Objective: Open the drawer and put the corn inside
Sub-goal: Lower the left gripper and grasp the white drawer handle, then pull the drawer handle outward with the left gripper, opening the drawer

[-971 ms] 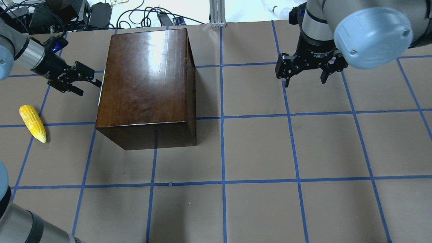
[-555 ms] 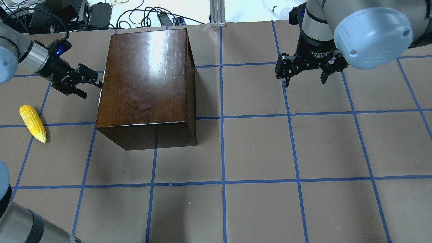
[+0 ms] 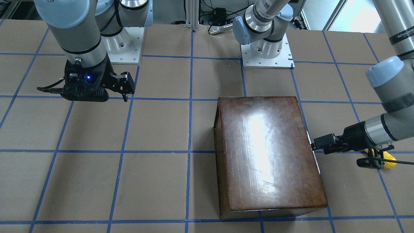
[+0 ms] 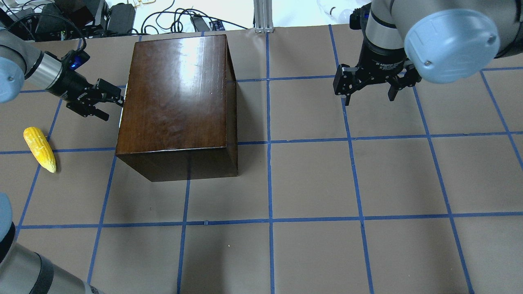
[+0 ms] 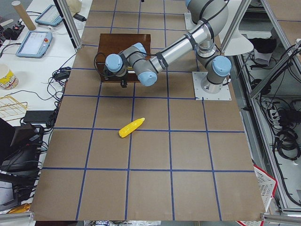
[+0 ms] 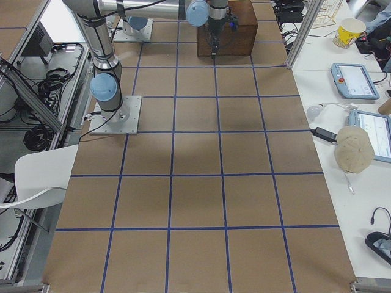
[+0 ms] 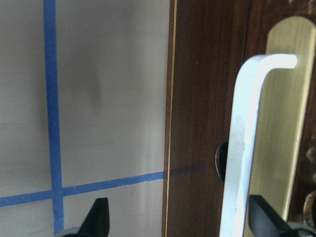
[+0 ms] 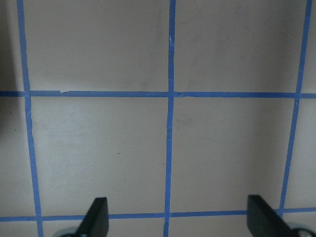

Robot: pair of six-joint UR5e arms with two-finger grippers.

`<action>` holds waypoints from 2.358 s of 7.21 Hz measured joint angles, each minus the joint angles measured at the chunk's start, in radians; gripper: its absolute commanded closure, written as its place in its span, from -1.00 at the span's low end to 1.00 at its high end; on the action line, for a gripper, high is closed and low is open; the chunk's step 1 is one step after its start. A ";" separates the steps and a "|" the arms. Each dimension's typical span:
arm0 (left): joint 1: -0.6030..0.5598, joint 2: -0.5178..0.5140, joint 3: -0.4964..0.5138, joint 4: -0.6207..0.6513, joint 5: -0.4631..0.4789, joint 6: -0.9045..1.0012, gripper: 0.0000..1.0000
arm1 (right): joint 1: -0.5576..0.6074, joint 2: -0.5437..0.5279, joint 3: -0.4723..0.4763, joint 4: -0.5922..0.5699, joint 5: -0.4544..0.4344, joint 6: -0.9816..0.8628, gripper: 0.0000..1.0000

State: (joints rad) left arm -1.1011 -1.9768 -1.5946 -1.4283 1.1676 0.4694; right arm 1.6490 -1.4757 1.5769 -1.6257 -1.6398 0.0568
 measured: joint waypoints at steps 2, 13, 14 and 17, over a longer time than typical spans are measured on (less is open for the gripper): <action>0.000 -0.004 -0.009 0.000 -0.005 0.000 -1.00 | 0.000 0.000 0.000 0.000 0.000 0.000 -1.00; 0.027 -0.028 -0.006 0.009 0.006 0.015 -1.00 | 0.000 0.000 0.000 0.000 0.000 0.000 -1.00; 0.031 -0.028 -0.006 0.011 0.007 0.017 -1.00 | 0.000 0.000 0.000 0.000 0.000 0.000 -1.00; 0.051 -0.029 -0.005 0.014 0.007 0.022 -1.00 | 0.000 0.000 0.000 0.000 0.000 0.000 -1.00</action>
State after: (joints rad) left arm -1.0504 -2.0062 -1.5999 -1.4144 1.1750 0.4909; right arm 1.6490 -1.4757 1.5769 -1.6254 -1.6398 0.0567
